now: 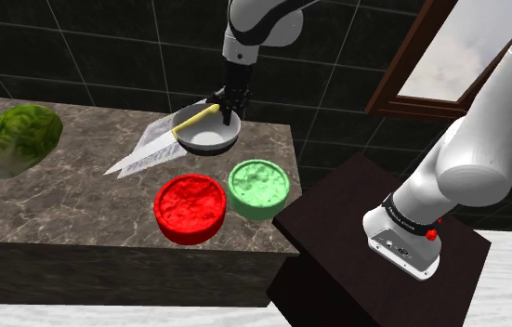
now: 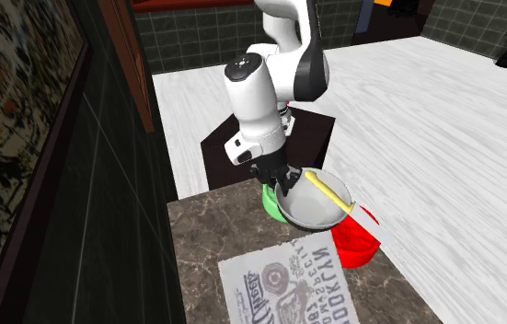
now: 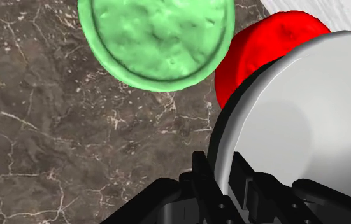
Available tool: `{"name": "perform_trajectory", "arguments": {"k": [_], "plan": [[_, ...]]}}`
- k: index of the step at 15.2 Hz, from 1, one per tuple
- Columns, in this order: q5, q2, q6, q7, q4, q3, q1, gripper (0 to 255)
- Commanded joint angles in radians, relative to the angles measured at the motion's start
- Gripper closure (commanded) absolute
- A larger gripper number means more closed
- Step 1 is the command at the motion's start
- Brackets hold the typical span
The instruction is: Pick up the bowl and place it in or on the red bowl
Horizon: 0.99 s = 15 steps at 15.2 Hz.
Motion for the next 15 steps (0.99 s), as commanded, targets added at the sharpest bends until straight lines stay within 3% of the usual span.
{"name": "perform_trajectory", "arguments": {"k": [1, 10, 15], "plan": [[0.006, -0.027, 0.011, 0.041, -0.025, 0.020, 0.025, 255], [0.030, -0.091, 0.075, 0.228, -0.101, 0.118, 0.137, 255], [0.034, -0.050, 0.139, 0.214, -0.125, 0.120, 0.140, 255]]}}
